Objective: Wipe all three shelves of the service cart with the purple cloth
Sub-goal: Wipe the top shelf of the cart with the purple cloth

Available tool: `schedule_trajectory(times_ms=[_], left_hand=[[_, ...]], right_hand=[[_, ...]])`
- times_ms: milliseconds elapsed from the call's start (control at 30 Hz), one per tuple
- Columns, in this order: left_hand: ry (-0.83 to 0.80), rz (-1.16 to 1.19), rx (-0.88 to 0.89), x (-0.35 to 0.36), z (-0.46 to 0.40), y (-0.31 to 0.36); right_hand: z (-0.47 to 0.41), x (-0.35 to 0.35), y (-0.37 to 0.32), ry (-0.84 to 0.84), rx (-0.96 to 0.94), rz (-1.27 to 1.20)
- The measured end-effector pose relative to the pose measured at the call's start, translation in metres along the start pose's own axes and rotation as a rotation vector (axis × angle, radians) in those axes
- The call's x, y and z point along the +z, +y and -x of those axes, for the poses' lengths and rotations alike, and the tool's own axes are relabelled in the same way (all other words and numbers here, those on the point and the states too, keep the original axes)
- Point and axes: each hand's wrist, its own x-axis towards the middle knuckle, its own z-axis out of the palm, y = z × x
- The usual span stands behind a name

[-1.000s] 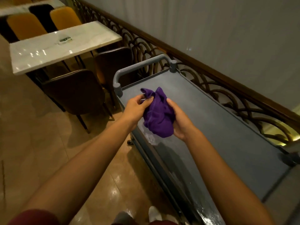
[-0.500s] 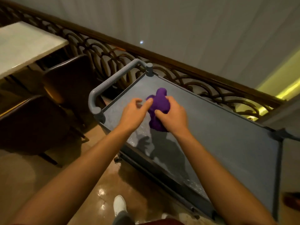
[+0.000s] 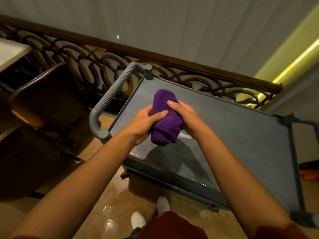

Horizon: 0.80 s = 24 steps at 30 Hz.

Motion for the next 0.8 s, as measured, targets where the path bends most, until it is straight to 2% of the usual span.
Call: schedule_trajectory(times_ms=[67, 133, 167, 233, 300, 333, 400, 467, 533, 600, 667, 800], left_hand=[[0.139, -0.165, 0.052, 0.0, -0.008, 0.003], [0.292, -0.319, 0.082, -0.001, -0.017, -0.001], [0.316, -0.322, 0.069, -0.002, -0.021, -0.004], [0.28, -0.158, -0.006, -0.008, -0.031, -0.002], [0.194, 0.038, -0.082, -0.02, -0.041, 0.003], [0.158, 0.054, -0.079, -0.025, -0.045, 0.004], [0.224, -0.063, -0.036, -0.027, -0.056, -0.001], [0.396, -0.152, 0.013, -0.026, -0.066, -0.009], [0.486, -0.131, 0.047, -0.025, -0.073, -0.018], [0.461, -0.036, 0.029, -0.026, -0.076, -0.026], [0.384, 0.077, -0.018, -0.029, -0.074, -0.035], [0.26, 0.199, -0.104, -0.04, -0.069, -0.046]], right_hand=[[-0.008, 0.005, 0.014, 0.057, 0.036, -0.101], [-0.018, 0.009, 0.025, 0.178, -0.023, -0.024], [-0.022, 0.01, 0.027, 0.209, -0.054, 0.005], [-0.035, 0.005, 0.025, 0.148, -0.061, -0.005], [-0.047, -0.004, 0.022, 0.017, 0.023, -0.075], [-0.053, -0.006, 0.02, -0.016, 0.066, -0.083], [-0.067, -0.004, 0.016, 0.028, 0.094, 0.052], [-0.075, 0.003, 0.018, 0.1, 0.028, 0.289], [-0.072, 0.013, 0.027, 0.001, -0.077, 0.374], [-0.066, 0.017, 0.041, -0.064, -0.111, 0.391], [-0.064, 0.013, 0.053, -0.033, -0.107, 0.379], [-0.066, 0.012, 0.061, -0.031, -0.142, 0.681]])
